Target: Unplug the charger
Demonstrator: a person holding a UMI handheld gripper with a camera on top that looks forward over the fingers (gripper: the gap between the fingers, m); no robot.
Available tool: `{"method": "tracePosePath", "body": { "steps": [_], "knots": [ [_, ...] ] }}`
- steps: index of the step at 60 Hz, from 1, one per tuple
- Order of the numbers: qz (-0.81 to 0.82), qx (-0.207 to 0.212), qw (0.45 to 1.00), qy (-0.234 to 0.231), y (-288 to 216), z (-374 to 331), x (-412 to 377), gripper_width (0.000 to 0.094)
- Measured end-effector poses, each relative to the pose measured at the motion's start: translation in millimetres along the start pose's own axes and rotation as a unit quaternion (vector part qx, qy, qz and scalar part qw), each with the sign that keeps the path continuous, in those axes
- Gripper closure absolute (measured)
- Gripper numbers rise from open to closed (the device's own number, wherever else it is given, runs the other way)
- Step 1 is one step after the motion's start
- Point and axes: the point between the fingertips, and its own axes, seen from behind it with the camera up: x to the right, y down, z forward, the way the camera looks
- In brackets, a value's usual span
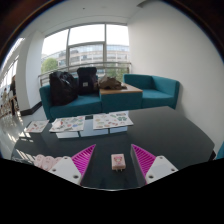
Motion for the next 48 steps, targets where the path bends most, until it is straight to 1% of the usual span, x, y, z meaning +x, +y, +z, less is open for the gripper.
{"method": "tracePosePath", "body": {
  "steps": [5,7,14,22,24,32,40,48],
  "knots": [
    [-0.011,0.037,0.999,-0.004,-27.9,-42.1,-16.2,0.0112],
    [-0.015,0.046,0.999,-0.002,-34.6,-58.1,-22.4,0.0074],
    [-0.024,0.064,0.998,-0.012,-41.3,-110.2,-51.5,0.0079],
    [-0.037,0.058,0.997,-0.028,-18.9,-152.0,-83.0,0.0072],
    [-0.039,0.057,0.997,-0.03,-2.9,-162.9,-93.0,0.0076],
    [-0.041,0.041,0.997,-0.053,19.2,-191.9,-117.8,0.0078],
    [-0.048,0.039,0.996,-0.065,35.1,-212.9,-137.9,0.0078],
    [-0.053,0.039,0.995,-0.075,40.3,-226.3,-145.4,0.0079]
  ]
}}
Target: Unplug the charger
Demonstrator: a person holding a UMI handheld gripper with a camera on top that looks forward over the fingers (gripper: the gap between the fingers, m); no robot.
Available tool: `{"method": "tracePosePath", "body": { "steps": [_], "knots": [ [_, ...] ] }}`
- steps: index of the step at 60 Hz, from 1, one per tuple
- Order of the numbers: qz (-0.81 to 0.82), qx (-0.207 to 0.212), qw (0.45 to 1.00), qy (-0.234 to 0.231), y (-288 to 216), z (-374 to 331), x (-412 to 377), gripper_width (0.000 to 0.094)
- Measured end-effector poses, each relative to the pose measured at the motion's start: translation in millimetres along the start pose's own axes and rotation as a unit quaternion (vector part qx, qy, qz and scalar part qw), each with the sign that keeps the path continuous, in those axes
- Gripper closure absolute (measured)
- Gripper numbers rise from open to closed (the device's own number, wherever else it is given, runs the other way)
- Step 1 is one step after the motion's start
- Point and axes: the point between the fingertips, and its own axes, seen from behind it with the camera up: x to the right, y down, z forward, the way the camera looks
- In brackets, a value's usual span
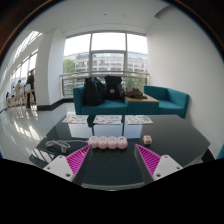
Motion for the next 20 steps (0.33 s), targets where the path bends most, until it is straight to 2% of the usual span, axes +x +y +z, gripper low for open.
{"method": "tracePosePath", "body": {
  "steps": [20],
  "knots": [
    [0.005,0.014,1.0,-0.005,-11.8,-17.3,-8.8,0.0081]
  ]
}}
